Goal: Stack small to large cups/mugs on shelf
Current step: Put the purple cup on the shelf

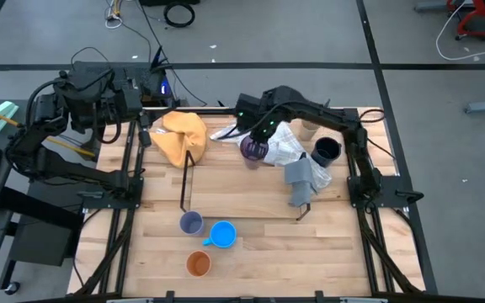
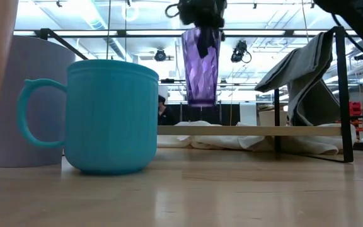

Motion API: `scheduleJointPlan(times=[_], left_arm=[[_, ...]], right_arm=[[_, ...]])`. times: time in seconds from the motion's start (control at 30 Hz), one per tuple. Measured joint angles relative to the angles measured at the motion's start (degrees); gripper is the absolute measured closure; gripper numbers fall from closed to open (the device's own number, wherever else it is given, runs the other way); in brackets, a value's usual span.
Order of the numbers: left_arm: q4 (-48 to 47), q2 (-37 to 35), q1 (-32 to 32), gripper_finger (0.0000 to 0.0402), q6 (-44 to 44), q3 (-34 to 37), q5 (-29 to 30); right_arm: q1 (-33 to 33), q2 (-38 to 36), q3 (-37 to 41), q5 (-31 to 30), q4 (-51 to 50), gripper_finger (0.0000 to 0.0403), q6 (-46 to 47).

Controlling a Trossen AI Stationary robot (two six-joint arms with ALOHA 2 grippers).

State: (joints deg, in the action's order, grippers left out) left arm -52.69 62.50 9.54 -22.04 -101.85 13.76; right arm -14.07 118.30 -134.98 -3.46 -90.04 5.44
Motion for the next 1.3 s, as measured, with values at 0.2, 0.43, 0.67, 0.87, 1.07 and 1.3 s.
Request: scheduleJointPlan(times=[0.2,0.43,0.67,0.87,1.07,1.3], left_arm=[[0.02,0.0,-0.02,0.0264,0.15,-0.01,0.0],[-0.01,0.0,-0.01,0.0261,1.11,0.0,0.0],[-0.42,0.0,-0.01,0.0268,1.91,0.0,0.0],[-0.44,0.0,-0.02,0.0262,1.92,-0.01,0.0],[-0.39,0.0,0.0,0.0257,1.86,-0.01,0.0],[-0.37,0.0,0.0,0.0265,1.89,0.0,0.0]], right_arm=[[-0.44,-2.94,0.25,-0.55,0.02,0.0394,2.12],[-0.33,-5.28,8.35,-0.89,0.02,0.0394,3.65],[-0.31,-12.18,21.01,-1.27,2.64,0.0394,7.75],[0.12,-19.5,31.15,0.89,9.69,0.0394,13.68],[1.26,-22.18,38.5,1.6,13.74,0.0395,17.06],[2.16,-21.11,40.18,2.03,16.3,0.0395,17.54]])
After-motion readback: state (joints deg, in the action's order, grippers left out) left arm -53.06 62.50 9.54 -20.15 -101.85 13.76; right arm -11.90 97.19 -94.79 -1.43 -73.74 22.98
